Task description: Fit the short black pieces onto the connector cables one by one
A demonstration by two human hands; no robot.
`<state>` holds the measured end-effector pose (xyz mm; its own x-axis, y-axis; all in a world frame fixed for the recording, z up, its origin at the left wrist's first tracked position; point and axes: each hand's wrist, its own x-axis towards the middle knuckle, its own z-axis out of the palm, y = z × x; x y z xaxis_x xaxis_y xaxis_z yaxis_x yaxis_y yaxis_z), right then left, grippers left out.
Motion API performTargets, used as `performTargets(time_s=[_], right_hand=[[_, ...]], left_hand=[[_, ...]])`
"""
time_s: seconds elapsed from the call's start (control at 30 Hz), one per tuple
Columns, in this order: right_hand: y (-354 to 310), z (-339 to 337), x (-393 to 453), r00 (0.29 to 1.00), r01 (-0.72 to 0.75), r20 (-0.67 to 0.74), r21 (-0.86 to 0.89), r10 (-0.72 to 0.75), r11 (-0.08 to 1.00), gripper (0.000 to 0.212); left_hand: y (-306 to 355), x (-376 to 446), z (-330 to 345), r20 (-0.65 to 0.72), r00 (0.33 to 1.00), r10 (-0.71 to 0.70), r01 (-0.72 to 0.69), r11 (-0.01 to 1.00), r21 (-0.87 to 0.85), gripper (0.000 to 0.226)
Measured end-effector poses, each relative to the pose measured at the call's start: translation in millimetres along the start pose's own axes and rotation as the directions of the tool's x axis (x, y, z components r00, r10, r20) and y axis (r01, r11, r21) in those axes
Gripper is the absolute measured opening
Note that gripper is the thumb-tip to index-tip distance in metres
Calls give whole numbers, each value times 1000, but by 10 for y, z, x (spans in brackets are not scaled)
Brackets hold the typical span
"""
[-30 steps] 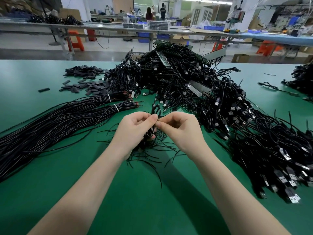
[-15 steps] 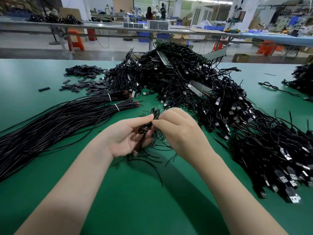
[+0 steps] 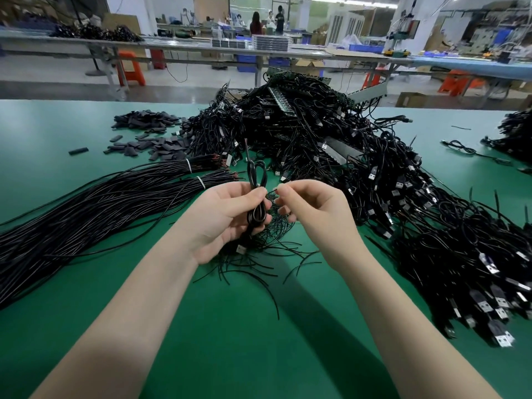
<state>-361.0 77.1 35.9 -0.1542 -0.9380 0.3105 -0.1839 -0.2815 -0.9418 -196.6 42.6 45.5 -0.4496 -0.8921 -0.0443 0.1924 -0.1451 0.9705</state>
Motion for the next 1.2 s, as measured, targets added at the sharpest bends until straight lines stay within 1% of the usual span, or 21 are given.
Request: performTargets(time_s=[0.07, 0.13, 0.23, 0.33, 0.4, 0.5, 0.57, 0.6, 0.67, 0.73, 0.77, 0.83, 0.9, 0.97, 1.0, 1.03, 1.07, 1.1, 1.13, 1.17, 1.2], right_hand=[[-17, -19, 10, 992, -118, 64, 149, 109, 982, 11], [-25, -14, 11, 971, -233, 121, 271, 207, 934, 11], [-25, 23, 4, 932, -358, 203, 385, 301, 850, 11], [-64, 7, 7, 937, -342, 202, 363, 286, 867, 15], [-88, -29, 8, 949, -303, 186, 301, 256, 904, 20], [-80, -42, -14, 944, -300, 203, 206, 259, 931, 10], [-69, -27, -19, 930, -344, 218, 237, 295, 909, 12], [-72, -24, -16, 922, -367, 225, 260, 314, 893, 8], [-77, -26, -9, 913, -393, 237, 299, 332, 869, 10], [-81, -35, -5, 920, -376, 230, 299, 316, 877, 13], [-77, -34, -7, 931, -345, 220, 278, 291, 896, 13], [-77, -16, -18, 969, -216, 155, 168, 191, 962, 8], [-62, 25, -13, 999, -28, 46, 18, 28, 999, 6], [-45, 70, -23, 981, 186, -28, -134, -192, 973, 6], [-36, 76, -26, 931, 343, -26, -277, -364, 897, 5], [-22, 70, -26, 841, 493, 25, -446, -541, 747, 5], [3, 52, -21, 721, 611, 123, -576, -682, 543, 6], [25, 41, -13, 617, 674, 216, -642, -757, 366, 7], [34, 33, -4, 567, 696, 263, -660, -781, 283, 8], [29, 32, 0, 575, 697, 255, -649, -777, 303, 8], [17, 28, 3, 629, 679, 200, -613, -752, 404, 8]], left_hand=[[0, -10, 9, -7, 1000, 0, 0, 1000, 23, 18], [0, -26, 30, 22, 1000, -1, 1, 1000, 30, 15], [-10, -45, 60, 64, 998, 7, -9, 1000, 22, 21], [2, -43, 43, 24, 999, 28, -29, 999, 43, 27], [20, -45, 35, -2, 999, 45, -45, 995, 88, 23], [13, -51, 39, -45, 996, 71, -60, 973, 221, 13], [-7, -45, 28, -56, 993, 106, -84, 949, 304, 7], [-15, -40, 19, -49, 992, 120, -98, 944, 316, 7], [-15, -37, 5, -27, 989, 146, -131, 942, 307, 8], [-5, -42, 9, -14, 986, 168, -157, 945, 288, 7], [-1, -43, 16, -15, 985, 173, -162, 947, 279, 6], [-1, -38, 34, -47, 983, 177, -158, 950, 270, 10], [-2, -26, 42, -112, 979, 171, -137, 956, 258, 26], [16, -28, 54, -139, 982, 124, -95, 975, 201, 35], [28, -32, 50, -122, 989, 86, -65, 984, 166, 36], [43, -31, 43, -96, 995, 29, -16, 991, 133, 34], [58, -32, 37, -69, 997, -43, 50, 994, 99, 30], [73, -36, 32, -46, 993, -111, 114, 992, 59, 25], [80, -37, 23, -35, 989, -145, 146, 989, 27, 21], [76, -30, 18, -43, 990, -133, 134, 991, 21, 18], [62, -19, 10, -68, 995, -79, 83, 995, 57, 17]])
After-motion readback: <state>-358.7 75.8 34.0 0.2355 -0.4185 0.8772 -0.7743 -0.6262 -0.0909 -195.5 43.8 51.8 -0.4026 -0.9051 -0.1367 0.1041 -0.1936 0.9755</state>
